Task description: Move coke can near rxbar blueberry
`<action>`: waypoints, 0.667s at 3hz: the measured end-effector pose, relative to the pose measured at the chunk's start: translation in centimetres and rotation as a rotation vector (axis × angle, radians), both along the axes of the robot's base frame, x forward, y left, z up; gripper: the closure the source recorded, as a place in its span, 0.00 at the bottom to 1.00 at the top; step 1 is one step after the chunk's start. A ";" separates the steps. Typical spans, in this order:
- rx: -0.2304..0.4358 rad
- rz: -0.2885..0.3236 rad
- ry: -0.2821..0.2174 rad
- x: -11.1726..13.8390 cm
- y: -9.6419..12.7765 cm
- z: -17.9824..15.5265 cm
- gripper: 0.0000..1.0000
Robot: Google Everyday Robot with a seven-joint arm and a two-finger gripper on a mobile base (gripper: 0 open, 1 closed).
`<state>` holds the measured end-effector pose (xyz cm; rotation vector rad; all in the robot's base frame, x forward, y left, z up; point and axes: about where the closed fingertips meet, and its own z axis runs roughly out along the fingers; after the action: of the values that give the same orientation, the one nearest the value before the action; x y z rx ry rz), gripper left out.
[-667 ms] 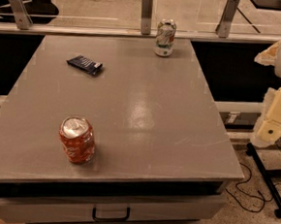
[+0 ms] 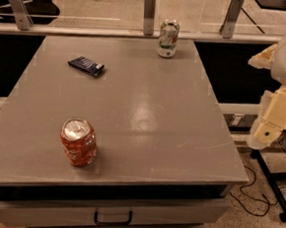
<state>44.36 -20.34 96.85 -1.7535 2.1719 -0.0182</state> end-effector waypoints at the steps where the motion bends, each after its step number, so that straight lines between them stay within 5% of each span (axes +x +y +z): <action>1: 0.122 0.164 0.024 1.2 5.2 -2.6 0.00; 2: 0.275 0.315 0.053 1.6 10.9 -5.0 0.00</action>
Offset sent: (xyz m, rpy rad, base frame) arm 0.0153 0.1754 -0.0744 0.4795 0.0924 0.5029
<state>45.91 -9.47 91.82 -1.9229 1.8052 0.3881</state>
